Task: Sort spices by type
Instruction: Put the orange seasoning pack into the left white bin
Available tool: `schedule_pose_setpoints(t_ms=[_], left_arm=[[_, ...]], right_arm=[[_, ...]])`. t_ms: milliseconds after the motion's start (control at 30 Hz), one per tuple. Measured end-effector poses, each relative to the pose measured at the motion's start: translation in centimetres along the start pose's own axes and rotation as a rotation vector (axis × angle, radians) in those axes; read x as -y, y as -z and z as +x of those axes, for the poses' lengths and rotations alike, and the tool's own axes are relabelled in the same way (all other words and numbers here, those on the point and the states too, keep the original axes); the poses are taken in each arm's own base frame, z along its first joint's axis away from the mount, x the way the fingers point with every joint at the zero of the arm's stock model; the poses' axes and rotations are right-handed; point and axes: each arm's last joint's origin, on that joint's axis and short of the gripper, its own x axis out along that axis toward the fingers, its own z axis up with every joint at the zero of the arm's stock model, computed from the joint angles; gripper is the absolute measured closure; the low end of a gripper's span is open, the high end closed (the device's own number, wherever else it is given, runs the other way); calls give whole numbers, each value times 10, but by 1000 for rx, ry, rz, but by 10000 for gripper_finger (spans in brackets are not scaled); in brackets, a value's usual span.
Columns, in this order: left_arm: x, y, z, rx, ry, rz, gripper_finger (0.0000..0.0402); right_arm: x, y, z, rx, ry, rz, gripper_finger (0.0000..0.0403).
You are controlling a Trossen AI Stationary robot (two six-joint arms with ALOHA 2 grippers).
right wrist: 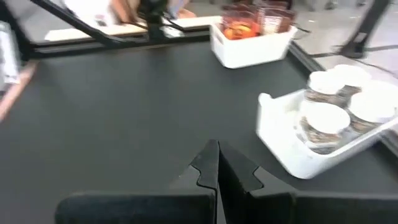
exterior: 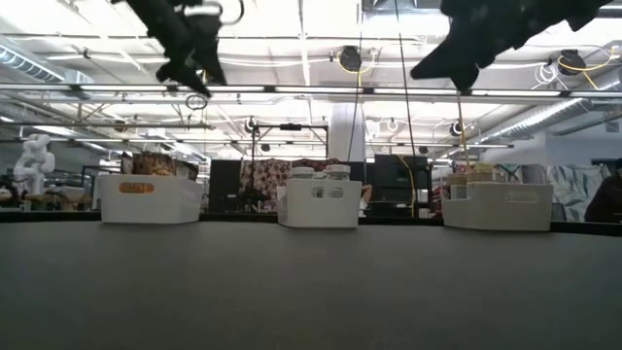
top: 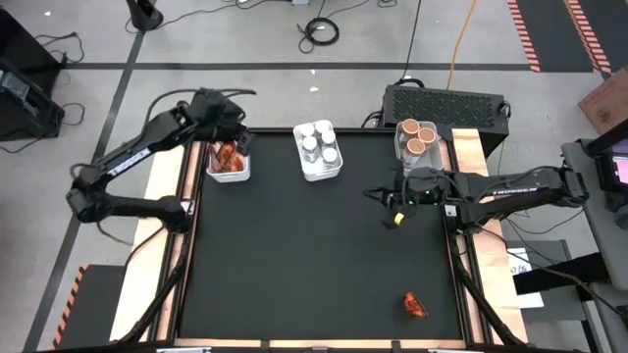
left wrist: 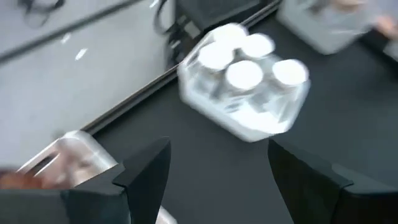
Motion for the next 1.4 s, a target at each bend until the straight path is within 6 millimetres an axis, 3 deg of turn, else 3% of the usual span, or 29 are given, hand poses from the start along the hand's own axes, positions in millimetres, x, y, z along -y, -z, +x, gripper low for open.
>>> schedule_pose_setpoints(t_ms=[200,367,600,800,1000,1133,1267,1400], left_arm=[[36,12,-20,123,138,95,130],[58,37,-24,189,229,163,130],[67,90,-20,304,298,218,130],[65,134,-17,491,471,213,138],[56,163,-10,591,562,191,190],[51,176,-5,580,572,199,248],[51,180,-5,578,643,174,311],[67,167,-21,638,928,236,341]], right_arm=[[-1,-4,-11,32,-82,44,403],[-1,-8,-23,67,-135,50,403],[-2,-6,-43,107,-181,33,403],[0,21,-47,265,-218,57,403],[6,51,-44,456,-241,116,403],[8,68,-39,466,-248,148,403],[8,70,-38,452,-257,192,403],[6,55,-44,474,-292,207,403]])
